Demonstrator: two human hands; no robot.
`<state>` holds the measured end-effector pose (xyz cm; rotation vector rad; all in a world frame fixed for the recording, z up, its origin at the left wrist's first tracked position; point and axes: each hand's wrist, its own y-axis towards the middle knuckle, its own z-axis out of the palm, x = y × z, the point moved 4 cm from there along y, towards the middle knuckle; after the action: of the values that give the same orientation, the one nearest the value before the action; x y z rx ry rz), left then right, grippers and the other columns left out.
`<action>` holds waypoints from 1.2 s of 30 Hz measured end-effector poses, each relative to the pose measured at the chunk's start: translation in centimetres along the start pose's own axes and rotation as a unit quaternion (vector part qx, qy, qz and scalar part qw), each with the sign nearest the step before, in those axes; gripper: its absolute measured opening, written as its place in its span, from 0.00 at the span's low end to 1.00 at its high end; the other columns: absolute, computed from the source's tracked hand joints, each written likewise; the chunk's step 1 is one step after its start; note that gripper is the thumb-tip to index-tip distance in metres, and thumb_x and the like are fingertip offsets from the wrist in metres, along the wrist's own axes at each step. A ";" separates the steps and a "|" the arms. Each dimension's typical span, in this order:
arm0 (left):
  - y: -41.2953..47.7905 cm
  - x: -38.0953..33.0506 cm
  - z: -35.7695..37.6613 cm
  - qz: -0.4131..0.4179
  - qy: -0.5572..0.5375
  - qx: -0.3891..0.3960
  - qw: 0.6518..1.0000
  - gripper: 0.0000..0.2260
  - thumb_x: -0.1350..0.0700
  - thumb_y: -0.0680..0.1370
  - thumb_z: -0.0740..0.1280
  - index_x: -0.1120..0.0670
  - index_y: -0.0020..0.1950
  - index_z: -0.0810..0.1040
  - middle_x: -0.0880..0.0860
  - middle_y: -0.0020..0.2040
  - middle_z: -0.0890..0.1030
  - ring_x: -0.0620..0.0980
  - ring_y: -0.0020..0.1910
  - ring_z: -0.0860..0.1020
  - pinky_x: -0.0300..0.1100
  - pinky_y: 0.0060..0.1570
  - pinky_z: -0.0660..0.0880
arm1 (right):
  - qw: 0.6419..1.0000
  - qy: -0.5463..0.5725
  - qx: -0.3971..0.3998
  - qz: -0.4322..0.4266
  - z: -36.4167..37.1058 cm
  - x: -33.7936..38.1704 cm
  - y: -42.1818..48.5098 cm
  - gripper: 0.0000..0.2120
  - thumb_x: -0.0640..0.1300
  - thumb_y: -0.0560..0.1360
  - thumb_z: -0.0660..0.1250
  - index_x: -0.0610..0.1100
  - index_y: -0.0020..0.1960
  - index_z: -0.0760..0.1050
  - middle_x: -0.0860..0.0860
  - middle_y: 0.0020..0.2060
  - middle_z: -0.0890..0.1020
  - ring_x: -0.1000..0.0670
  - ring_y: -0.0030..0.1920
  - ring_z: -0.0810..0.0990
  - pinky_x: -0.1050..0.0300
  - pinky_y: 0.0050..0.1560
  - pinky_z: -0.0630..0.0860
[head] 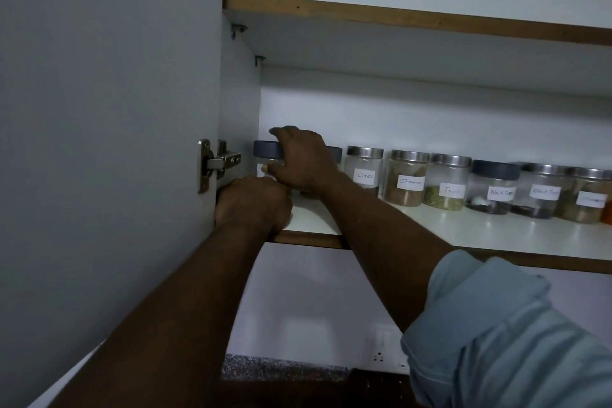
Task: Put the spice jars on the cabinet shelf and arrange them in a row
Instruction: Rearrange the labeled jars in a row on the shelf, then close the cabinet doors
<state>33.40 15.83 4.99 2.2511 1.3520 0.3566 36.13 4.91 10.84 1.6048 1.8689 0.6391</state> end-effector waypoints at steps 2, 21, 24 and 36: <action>-0.1 0.2 -0.1 -0.007 -0.019 -0.021 1.000 0.16 0.54 0.82 0.62 0.59 0.66 0.78 0.57 0.61 0.81 0.56 0.60 0.78 0.48 0.60 0.74 | 0.999 0.020 -0.044 0.003 -1.4 0.3 -1.2 0.36 0.59 0.74 0.72 0.44 0.76 0.68 0.45 0.71 0.75 0.43 0.68 0.74 0.48 0.71 0.68; -10.8 -2.1 -3.6 -0.030 -0.085 -0.086 0.992 0.14 0.54 0.83 0.58 0.54 0.56 0.83 0.56 0.51 0.84 0.60 0.51 0.78 0.47 0.49 0.75 | 0.987 0.039 0.124 0.090 -8.9 3.4 -22.6 0.34 0.59 0.77 0.70 0.47 0.78 0.66 0.48 0.75 0.72 0.44 0.73 0.70 0.46 0.74 0.66; -15.5 -3.1 -6.1 -0.058 -0.154 -0.041 0.986 0.14 0.51 0.82 0.61 0.50 0.61 0.83 0.56 0.56 0.84 0.58 0.54 0.80 0.50 0.55 0.78 | 0.987 0.067 0.119 0.082 -12.1 5.5 -24.3 0.30 0.58 0.77 0.70 0.47 0.74 0.69 0.48 0.69 0.77 0.44 0.68 0.75 0.46 0.65 0.74; -35.9 -5.7 -19.2 -0.151 -0.100 -0.215 0.960 0.09 0.55 0.76 0.65 0.51 0.52 0.84 0.57 0.41 0.85 0.61 0.41 0.82 0.45 0.36 0.75 | 0.986 0.158 0.000 -0.050 -27.3 17.9 -32.2 0.13 0.53 0.78 0.65 0.52 0.61 0.78 0.54 0.50 0.85 0.47 0.51 0.82 0.53 0.45 0.78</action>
<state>-5.09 30.09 2.34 1.6510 1.3343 0.2736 -7.52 17.96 5.80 1.4643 2.1582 0.8912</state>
